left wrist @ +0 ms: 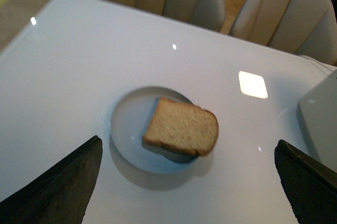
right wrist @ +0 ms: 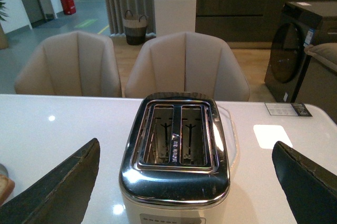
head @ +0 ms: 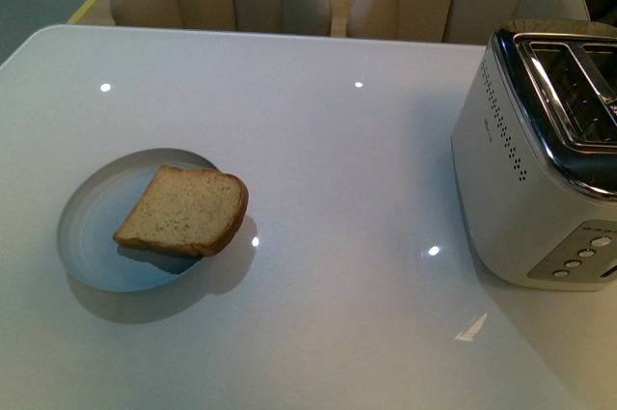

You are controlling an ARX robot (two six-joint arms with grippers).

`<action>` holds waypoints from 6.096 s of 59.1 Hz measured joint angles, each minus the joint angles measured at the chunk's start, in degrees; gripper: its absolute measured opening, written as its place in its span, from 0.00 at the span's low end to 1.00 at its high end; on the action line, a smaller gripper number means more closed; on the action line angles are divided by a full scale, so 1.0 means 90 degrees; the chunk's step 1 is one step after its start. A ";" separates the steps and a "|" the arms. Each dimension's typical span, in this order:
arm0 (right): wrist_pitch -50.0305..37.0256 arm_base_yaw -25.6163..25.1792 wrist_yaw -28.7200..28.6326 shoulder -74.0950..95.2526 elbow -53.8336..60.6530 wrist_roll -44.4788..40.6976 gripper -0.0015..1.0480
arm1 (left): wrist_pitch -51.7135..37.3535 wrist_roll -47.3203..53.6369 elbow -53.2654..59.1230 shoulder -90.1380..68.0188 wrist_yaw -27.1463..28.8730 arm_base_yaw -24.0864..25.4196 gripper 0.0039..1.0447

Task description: Left arm holds plate, right arm toasts bread

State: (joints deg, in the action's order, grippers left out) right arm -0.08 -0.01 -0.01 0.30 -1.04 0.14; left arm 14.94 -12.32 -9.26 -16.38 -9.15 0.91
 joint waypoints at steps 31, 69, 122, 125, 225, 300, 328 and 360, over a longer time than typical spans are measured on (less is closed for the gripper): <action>0.0000 0.0000 0.0005 0.0000 0.0000 0.0000 0.91 | -0.4998 -0.1222 -0.1821 -0.8352 0.0022 0.0539 0.93; 0.0000 0.0000 0.0002 0.0002 0.0000 0.0000 0.91 | -0.5591 -0.0588 -0.3500 -1.2879 0.0505 0.0716 0.93; 0.0000 0.0000 0.0002 0.0000 0.0000 0.0000 0.91 | -0.5246 -0.1746 -0.4051 -1.3316 0.0199 0.0403 0.03; 0.0000 0.0000 0.0002 0.0000 0.0000 0.0000 0.91 | -0.5285 -0.1923 -0.3949 -1.3274 0.0136 0.0403 0.03; 0.0000 0.0000 0.0002 0.0002 0.0000 0.0000 0.91 | -0.0692 -0.5287 -0.4398 -0.7380 0.1426 -0.3487 0.03; 0.0063 -0.0250 -0.1647 0.5022 -0.2300 0.2625 0.91 | -0.0661 -0.5408 -0.4529 -0.7383 0.1474 -0.3667 0.03; -0.1991 0.1066 -0.2429 0.7580 -0.3252 0.5234 0.91 | -0.0661 -0.5411 -0.4529 -0.7383 0.1489 -0.3667 0.03; -0.2319 0.1282 -0.2455 0.8055 -0.3497 0.5520 0.25 | -0.0661 -0.5416 -0.4529 -0.7383 0.1494 -0.3667 0.03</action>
State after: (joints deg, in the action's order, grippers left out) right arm -20.95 11.53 -22.11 72.79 -32.51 49.82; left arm 8.99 -61.06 -50.02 -82.83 4.29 -32.10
